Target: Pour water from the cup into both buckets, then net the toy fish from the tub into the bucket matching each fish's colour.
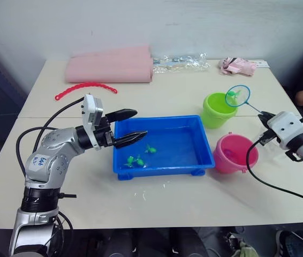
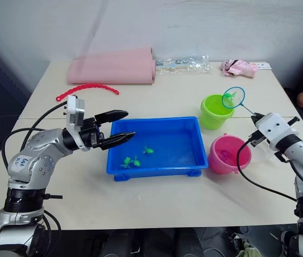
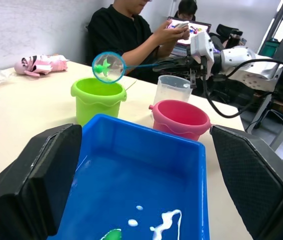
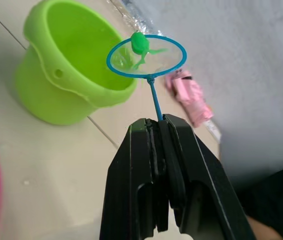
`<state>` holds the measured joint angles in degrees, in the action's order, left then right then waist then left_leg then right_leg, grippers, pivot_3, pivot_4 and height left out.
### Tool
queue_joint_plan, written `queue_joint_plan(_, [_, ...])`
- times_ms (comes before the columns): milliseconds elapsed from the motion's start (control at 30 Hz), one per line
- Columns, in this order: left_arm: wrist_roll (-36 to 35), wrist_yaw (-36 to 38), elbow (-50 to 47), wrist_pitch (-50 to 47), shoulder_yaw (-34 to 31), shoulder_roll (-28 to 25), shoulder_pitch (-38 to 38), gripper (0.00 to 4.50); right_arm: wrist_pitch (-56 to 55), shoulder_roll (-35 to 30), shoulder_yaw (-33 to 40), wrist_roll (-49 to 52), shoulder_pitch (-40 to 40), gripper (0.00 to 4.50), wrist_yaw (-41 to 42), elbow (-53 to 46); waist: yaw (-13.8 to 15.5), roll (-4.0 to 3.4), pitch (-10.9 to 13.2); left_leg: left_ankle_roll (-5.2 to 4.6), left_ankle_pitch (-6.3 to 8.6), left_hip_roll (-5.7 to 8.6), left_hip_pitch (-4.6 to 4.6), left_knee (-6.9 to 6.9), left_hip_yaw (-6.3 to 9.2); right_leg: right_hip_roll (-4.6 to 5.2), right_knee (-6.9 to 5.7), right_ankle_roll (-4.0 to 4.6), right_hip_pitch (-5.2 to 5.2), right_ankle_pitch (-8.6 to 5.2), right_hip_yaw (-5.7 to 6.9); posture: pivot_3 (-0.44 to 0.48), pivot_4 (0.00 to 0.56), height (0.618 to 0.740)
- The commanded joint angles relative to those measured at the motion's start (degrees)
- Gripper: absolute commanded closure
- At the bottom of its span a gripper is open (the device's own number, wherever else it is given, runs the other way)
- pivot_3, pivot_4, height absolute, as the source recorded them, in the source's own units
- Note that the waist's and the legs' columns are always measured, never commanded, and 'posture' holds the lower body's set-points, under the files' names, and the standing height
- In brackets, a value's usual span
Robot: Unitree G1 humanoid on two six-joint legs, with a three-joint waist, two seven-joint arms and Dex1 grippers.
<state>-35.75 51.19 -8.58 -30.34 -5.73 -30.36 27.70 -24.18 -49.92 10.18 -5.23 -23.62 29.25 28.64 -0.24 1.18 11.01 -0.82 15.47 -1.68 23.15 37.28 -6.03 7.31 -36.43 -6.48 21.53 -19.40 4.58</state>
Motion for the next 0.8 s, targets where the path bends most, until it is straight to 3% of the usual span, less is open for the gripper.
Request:
queue_joint_plan(33, [-1.2, -0.6, -2.5, -0.2, -1.0, -0.1, -0.2, 0.05, -5.0, -2.8, -1.2, -4.5, -0.9, 4.50, -2.6, 0.0, 0.0, 0.00, 0.0, 0.00, 0.00, 0.00, 0.00, 0.00, 0.00, 0.00, 0.00, 0.00, 0.00, 0.00, 0.00, 0.000, 0.150, 0.740])
queue_joint_plan(533, [-0.6, -0.5, -1.6, 1.4, -0.5, 0.6, 0.8, 0.05, -10.7, -10.8, -7.8, -20.4, -3.1, 4.50, -9.8, -2.7, 0.0, -0.02, 0.0, 0.03, -0.02, -0.01, 0.00, 0.02, 0.00, 0.00, 0.00, 0.00, 0.00, 0.00, -0.01, 0.000, 0.150, 0.740])
queue_joint_plan(667, [0.5, 2.4, -1.1, 3.7, -1.5, -1.8, -1.1, 0.05, -6.7, -7.3, -2.5, -7.0, -2.2, 4.50, -6.0, -7.6, 0.0, -0.02, 0.0, 0.04, -0.02, -0.01, 0.00, 0.02, 0.00, -0.01, 0.00, 0.00, 0.00, 0.00, -0.01, 0.000, 0.150, 0.740])
queue_joint_plan(800, [1.2, 9.8, -0.1, 9.4, -5.3, -8.0, -6.8, 0.05, 5.8, -5.2, -0.1, 18.7, 2.0, 4.50, 11.4, -20.5, -0.2, -0.04, 0.0, 0.06, -0.02, -0.13, -0.02, -0.05, 0.01, -0.17, -0.03, 0.01, -0.01, 0.00, -0.02, 0.000, 0.150, 0.740])
